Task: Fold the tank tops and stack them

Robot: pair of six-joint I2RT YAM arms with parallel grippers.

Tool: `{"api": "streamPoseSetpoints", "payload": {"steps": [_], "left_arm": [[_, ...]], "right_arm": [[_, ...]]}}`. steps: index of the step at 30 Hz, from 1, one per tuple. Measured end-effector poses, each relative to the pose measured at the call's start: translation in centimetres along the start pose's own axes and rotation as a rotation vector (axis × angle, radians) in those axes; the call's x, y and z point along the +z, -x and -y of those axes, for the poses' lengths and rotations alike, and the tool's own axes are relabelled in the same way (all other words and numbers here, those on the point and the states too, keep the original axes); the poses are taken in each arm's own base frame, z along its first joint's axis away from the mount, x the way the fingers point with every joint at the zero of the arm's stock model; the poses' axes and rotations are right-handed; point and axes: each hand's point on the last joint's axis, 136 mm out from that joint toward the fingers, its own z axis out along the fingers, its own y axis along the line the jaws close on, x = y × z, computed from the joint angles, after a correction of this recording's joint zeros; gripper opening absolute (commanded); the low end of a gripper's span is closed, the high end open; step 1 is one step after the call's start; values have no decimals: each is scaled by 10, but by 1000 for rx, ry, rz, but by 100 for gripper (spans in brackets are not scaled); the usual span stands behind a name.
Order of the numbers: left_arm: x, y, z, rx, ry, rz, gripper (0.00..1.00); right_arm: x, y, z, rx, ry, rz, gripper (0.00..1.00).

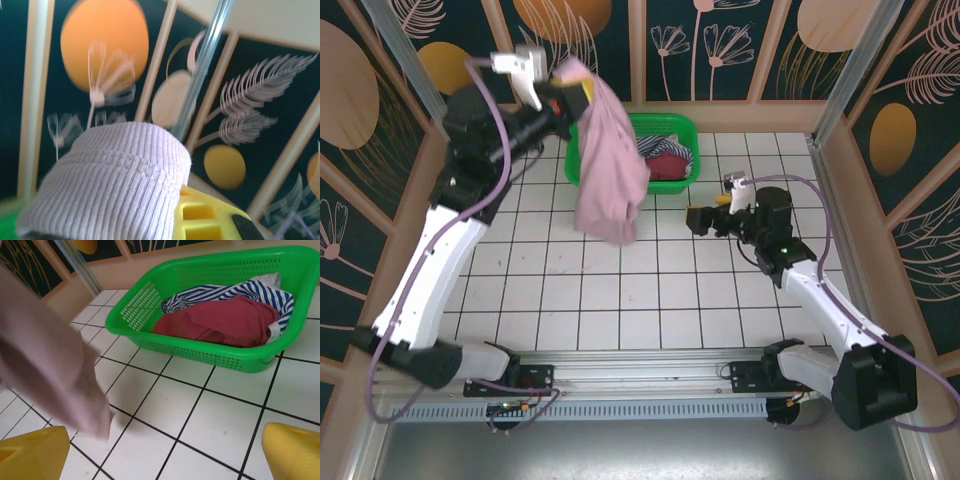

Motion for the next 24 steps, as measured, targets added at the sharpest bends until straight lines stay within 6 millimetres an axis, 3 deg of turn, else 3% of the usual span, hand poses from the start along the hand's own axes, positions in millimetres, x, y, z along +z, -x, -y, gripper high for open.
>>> {"api": "streamPoseSetpoints", "payload": {"steps": [2, 5, 7, 9, 10, 13, 18, 24], "left_arm": [[-8, -47, -18, -84, 41, -65, 0], [-17, -154, -65, -246, 152, -218, 0], [-27, -234, -99, -334, 259, -356, 0], [-44, -298, -126, -388, 374, -491, 1], [-51, -317, -135, -399, 421, -536, 2], [-60, -331, -149, -387, 498, -566, 5], [-65, -342, -172, -317, 599, -583, 9], [-80, -383, -203, -264, 728, -711, 19]], "right_arm": [[-6, -8, -3, 6, 8, -13, 99], [-10, -35, -6, 56, 17, -63, 98], [-8, -62, -15, 110, 42, -124, 97], [-5, -94, -29, 162, 76, -199, 96], [-3, -110, -37, 185, 93, -239, 95], [5, -152, -53, 235, 105, -354, 93], [31, -195, -58, 248, 41, -475, 84], [80, -208, -51, 233, -31, -515, 73]]}}
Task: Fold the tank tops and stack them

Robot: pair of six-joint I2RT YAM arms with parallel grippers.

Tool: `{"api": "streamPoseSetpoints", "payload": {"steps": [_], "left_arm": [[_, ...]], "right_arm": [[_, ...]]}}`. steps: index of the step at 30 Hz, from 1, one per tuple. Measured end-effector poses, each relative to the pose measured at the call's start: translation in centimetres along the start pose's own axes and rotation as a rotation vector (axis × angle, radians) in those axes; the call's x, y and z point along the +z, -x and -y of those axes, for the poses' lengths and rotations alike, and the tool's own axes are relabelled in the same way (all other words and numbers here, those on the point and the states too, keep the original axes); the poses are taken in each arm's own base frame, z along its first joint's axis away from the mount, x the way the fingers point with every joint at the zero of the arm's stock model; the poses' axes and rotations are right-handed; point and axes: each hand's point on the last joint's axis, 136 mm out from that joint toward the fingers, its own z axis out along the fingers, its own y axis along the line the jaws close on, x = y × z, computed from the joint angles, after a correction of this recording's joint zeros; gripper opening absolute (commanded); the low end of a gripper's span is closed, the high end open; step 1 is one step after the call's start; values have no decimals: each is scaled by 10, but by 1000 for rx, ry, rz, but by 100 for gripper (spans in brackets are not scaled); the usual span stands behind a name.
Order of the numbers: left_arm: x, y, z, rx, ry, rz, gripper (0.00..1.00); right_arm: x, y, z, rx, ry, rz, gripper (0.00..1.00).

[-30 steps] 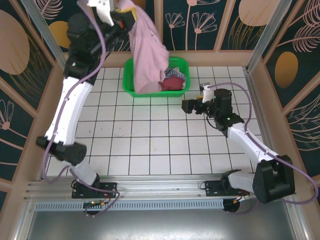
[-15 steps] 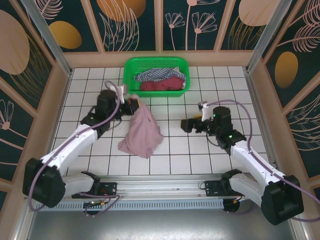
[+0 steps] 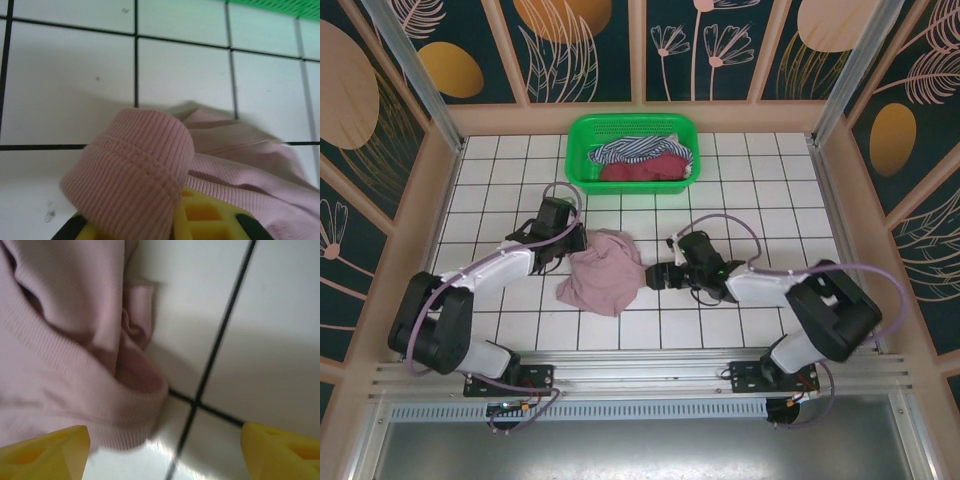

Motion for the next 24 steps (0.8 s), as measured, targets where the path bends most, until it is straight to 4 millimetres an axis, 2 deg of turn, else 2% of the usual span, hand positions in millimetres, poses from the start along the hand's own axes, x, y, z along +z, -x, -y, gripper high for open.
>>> {"api": "streamPoseSetpoints", "payload": {"steps": [3, 8, 14, 17, 20, 24], "left_arm": [[3, 5, 2, 13, 3, -5, 23], [-3, 23, 16, 27, -43, 28, 28], [-4, 27, 19, 42, -78, 21, 36], [0, 33, 18, 38, -91, 13, 36], [9, 32, 13, 33, -92, -14, 35], [20, 26, 9, 28, -99, -64, 37]], "right_arm": [[13, 9, -8, -13, 15, 16, 64], [28, 7, -14, -34, 22, -10, 56], [28, -5, -18, -40, 26, -44, 31], [27, -10, -14, -44, 12, -60, 20], [21, -9, -13, -46, 0, -52, 13], [13, -1, -16, -55, 0, -27, 10]]}}
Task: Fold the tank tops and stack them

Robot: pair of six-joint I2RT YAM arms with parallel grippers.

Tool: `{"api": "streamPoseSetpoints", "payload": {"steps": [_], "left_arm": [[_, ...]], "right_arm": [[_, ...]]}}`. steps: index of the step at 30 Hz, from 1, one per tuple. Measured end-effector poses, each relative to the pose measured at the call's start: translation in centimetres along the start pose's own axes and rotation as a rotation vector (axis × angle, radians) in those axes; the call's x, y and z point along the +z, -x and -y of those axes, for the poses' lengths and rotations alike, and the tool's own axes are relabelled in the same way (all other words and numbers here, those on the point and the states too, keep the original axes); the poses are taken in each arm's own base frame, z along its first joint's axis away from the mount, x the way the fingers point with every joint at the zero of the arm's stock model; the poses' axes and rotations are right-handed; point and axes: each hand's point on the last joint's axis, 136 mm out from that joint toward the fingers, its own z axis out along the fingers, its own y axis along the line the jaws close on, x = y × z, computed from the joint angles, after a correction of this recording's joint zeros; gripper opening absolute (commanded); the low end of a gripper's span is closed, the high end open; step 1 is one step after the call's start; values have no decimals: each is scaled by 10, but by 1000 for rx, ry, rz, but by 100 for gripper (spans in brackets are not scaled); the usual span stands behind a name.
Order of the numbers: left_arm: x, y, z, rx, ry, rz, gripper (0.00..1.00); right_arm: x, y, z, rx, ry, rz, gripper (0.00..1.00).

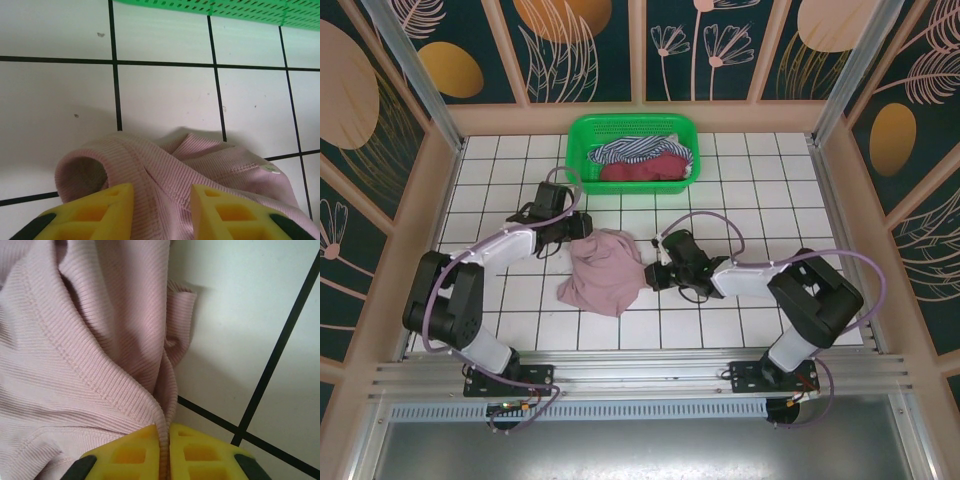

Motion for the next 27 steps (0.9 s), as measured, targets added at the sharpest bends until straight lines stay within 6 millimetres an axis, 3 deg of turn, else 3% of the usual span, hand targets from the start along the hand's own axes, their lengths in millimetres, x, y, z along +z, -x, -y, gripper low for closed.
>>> {"api": "streamPoseSetpoints", "payload": {"steps": [11, 16, 20, 24, 27], "left_arm": [[28, -12, -15, 44, 70, -120, 40], [27, -19, -35, 71, 173, -150, 42], [28, -17, -31, 71, 152, -147, 41], [35, -15, -22, 48, 95, -142, 37], [42, -19, -24, 38, 94, -160, 22]], "right_arm": [[-10, -7, 11, 10, -36, 1, 9], [-17, -2, 11, 6, -46, 20, 9], [-20, 1, 10, -1, -43, 30, 8], [-20, -1, 13, 2, -49, 25, 8], [-20, -2, 15, 7, -53, 22, 8]]}}
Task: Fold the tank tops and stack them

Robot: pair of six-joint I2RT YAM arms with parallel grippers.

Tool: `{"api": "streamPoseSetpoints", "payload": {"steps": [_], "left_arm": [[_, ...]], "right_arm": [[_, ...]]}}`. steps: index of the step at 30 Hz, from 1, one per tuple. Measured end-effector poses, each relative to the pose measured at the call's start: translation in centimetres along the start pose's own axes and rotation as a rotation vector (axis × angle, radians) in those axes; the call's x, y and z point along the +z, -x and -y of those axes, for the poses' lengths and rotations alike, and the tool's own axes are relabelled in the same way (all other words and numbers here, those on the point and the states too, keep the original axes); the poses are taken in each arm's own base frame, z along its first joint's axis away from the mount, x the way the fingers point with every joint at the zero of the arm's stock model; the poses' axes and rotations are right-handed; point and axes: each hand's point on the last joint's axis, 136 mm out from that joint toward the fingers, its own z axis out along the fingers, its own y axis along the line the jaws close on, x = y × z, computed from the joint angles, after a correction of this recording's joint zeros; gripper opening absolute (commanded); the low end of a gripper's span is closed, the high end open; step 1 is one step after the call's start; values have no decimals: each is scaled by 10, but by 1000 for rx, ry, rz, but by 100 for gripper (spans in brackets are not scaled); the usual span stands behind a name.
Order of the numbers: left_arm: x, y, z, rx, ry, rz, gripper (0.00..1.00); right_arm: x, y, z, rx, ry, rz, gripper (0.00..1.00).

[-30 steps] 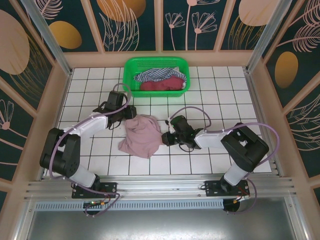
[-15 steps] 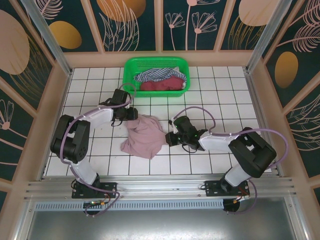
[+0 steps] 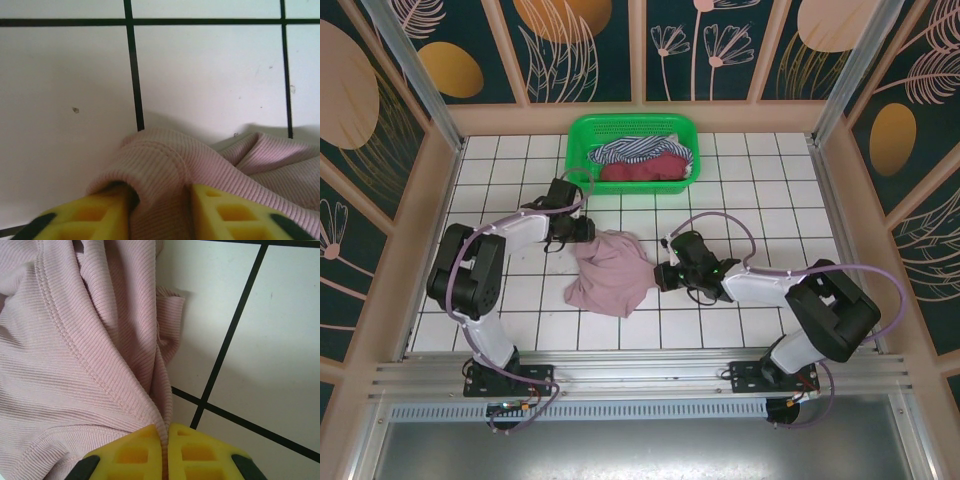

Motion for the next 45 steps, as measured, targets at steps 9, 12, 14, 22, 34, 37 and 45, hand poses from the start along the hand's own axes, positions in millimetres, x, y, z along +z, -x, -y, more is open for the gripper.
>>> {"api": "streamPoseSetpoints", "payload": {"steps": [9, 12, 14, 22, 34, 37, 45], "left_arm": [[-22, 26, 8, 14, -9, 80, 0], [-70, 49, 20, 28, -31, 203, 0], [-120, 67, 33, 48, -70, 329, 0], [-343, 73, 70, 199, -226, 873, 0], [-501, 75, 91, 356, -231, 1247, 0], [-490, 88, 85, 339, -169, 1238, 0], [-284, 150, 36, 248, 75, 892, 0]], "right_arm": [[-24, 18, 3, -8, -25, 67, 5], [-53, 41, -1, -56, -52, 162, 4], [-86, 67, -10, -113, -63, 267, 4], [-234, 135, -87, -462, -25, 676, 5], [-362, 207, -180, -905, -251, 963, 6], [-364, 230, -167, -944, -354, 978, 6], [-248, 292, -55, -858, -458, 689, 8]]}}
